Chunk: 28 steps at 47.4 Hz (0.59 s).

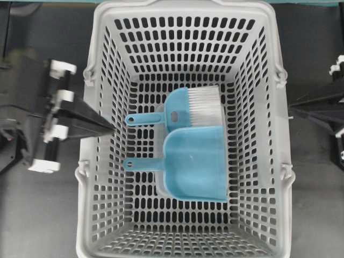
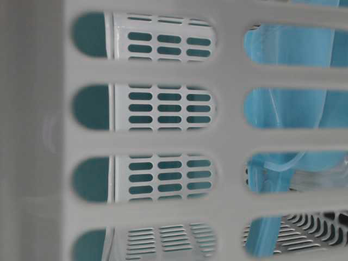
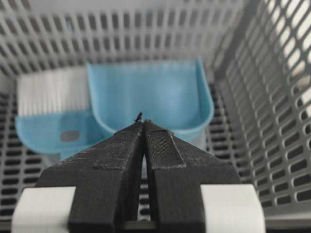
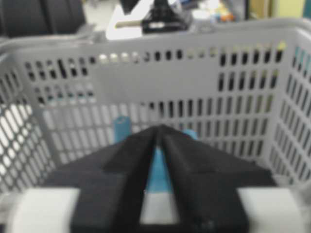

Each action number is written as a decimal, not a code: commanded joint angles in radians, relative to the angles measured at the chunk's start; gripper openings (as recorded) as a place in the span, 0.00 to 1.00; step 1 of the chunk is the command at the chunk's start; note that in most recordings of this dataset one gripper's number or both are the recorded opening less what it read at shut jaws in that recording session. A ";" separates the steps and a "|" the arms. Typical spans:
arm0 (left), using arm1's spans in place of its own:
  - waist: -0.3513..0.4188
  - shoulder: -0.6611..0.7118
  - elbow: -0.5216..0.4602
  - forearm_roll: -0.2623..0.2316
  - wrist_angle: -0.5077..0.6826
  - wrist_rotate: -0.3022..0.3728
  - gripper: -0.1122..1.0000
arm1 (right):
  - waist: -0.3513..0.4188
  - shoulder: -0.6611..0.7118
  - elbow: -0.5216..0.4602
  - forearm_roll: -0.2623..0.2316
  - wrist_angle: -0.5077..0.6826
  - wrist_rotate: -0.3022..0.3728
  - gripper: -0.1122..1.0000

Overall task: Pick up the dustpan from the shopping basket with the left arm.
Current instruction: 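Move the left gripper over the basket toward the blue dustpan handle, then lower the left gripper and close it on the dustpan's handle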

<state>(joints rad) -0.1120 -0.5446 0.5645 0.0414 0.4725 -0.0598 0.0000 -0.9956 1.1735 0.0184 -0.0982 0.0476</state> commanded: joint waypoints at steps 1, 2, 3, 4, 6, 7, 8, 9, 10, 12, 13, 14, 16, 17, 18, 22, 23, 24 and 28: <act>-0.005 0.075 -0.103 0.002 0.078 0.000 0.10 | -0.002 0.000 -0.026 0.000 0.041 0.003 0.34; -0.005 0.092 -0.117 0.003 0.095 0.000 0.10 | -0.002 -0.002 -0.028 0.000 0.054 0.005 0.40; -0.005 0.107 -0.130 0.003 0.112 0.000 0.10 | -0.002 -0.002 -0.029 0.000 0.063 0.006 0.46; -0.005 0.123 -0.143 0.002 0.129 0.000 0.10 | -0.003 -0.003 -0.029 0.002 0.072 0.006 0.51; -0.006 0.149 -0.166 0.003 0.163 0.003 0.10 | -0.002 -0.003 -0.032 0.000 0.084 0.008 0.62; -0.008 0.166 -0.184 0.002 0.187 0.005 0.10 | -0.002 -0.003 -0.034 0.000 0.091 0.006 0.68; -0.012 0.178 -0.196 0.002 0.202 0.008 0.10 | -0.002 -0.005 -0.035 0.000 0.097 0.005 0.72; -0.014 0.189 -0.209 0.002 0.218 0.009 0.10 | -0.002 -0.006 -0.038 0.002 0.106 0.003 0.76; -0.015 0.202 -0.219 0.003 0.233 0.012 0.10 | -0.003 -0.008 -0.040 0.000 0.109 0.003 0.79; -0.017 0.222 -0.241 0.003 0.265 0.014 0.10 | -0.003 -0.014 -0.041 0.000 0.110 0.003 0.82; -0.018 0.233 -0.250 0.003 0.281 0.014 0.10 | -0.003 -0.015 -0.041 0.000 0.110 0.000 0.82; -0.018 0.242 -0.261 0.003 0.293 0.014 0.10 | -0.003 -0.018 -0.041 0.000 0.109 0.000 0.82; -0.017 0.259 -0.278 0.002 0.316 0.014 0.10 | -0.005 -0.023 -0.041 0.000 0.107 0.000 0.80; -0.017 0.267 -0.285 0.003 0.327 0.011 0.10 | -0.005 -0.026 -0.043 0.000 0.106 0.000 0.80; -0.014 0.282 -0.298 0.003 0.345 -0.003 0.10 | -0.005 -0.029 -0.044 0.000 0.106 0.000 0.79; -0.014 0.316 -0.327 0.003 0.377 0.000 0.10 | -0.005 -0.044 -0.044 0.000 0.106 0.000 0.78; -0.014 0.325 -0.330 0.003 0.383 0.000 0.10 | -0.005 -0.046 -0.044 0.000 0.109 0.000 0.78; -0.014 0.333 -0.336 0.003 0.390 -0.002 0.10 | -0.005 -0.048 -0.044 0.000 0.110 0.000 0.78; -0.012 0.370 -0.353 0.003 0.413 -0.005 0.12 | -0.005 -0.051 -0.048 0.000 0.121 0.003 0.78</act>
<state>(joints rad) -0.1258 -0.1933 0.2516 0.0414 0.8682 -0.0598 -0.0015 -1.0492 1.1505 0.0184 0.0199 0.0491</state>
